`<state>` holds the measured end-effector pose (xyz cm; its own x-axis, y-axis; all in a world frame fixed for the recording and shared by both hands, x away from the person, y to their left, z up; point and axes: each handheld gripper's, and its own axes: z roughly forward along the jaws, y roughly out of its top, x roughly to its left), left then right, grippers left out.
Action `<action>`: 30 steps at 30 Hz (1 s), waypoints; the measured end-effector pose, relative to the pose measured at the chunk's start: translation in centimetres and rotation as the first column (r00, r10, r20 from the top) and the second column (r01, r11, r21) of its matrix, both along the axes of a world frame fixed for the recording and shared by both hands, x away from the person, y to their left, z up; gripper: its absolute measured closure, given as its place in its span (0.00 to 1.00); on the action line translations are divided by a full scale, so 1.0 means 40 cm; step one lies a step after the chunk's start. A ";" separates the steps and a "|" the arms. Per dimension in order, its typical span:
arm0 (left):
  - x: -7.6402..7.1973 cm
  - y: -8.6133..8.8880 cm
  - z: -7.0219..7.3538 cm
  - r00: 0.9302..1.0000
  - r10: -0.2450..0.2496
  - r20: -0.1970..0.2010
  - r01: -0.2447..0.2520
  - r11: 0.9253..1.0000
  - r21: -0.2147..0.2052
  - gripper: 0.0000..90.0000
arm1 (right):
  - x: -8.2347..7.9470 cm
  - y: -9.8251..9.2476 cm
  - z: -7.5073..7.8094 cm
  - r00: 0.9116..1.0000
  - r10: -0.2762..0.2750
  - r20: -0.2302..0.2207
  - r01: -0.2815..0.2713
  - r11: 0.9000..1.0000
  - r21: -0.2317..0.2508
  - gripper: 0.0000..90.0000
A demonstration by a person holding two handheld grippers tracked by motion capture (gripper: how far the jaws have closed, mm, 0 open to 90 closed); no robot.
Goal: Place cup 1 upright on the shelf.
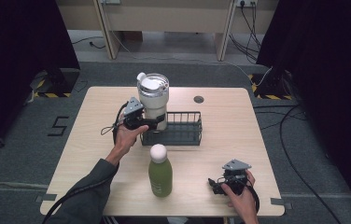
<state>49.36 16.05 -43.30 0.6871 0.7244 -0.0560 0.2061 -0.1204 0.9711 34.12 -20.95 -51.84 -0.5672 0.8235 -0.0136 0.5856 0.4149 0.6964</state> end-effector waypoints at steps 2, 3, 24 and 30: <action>0.000 -0.001 -0.005 1.000 0.000 -0.001 0.000 1.000 0.002 0.12 | 0.000 0.000 0.000 1.000 0.000 0.000 0.000 1.000 0.000 0.00; 0.001 -0.001 -0.007 1.000 0.000 -0.001 0.000 1.000 0.002 0.12 | 0.000 0.000 0.000 1.000 0.000 0.000 0.000 1.000 0.000 0.00; -0.001 -0.001 -0.050 1.000 0.005 -0.019 -0.005 1.000 0.013 0.12 | 0.000 0.001 0.000 1.000 0.000 -0.002 0.000 1.000 0.001 0.00; -0.006 0.000 -0.056 1.000 0.002 0.000 -0.002 1.000 0.016 0.12 | 0.000 0.001 0.000 1.000 -0.001 -0.003 0.001 1.000 0.003 0.00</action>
<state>49.11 16.07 -45.53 0.6856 0.7266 -0.0446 0.2064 -0.1353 0.9691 34.11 -20.91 -51.85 -0.5667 0.8238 -0.0094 0.5877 0.4122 0.6962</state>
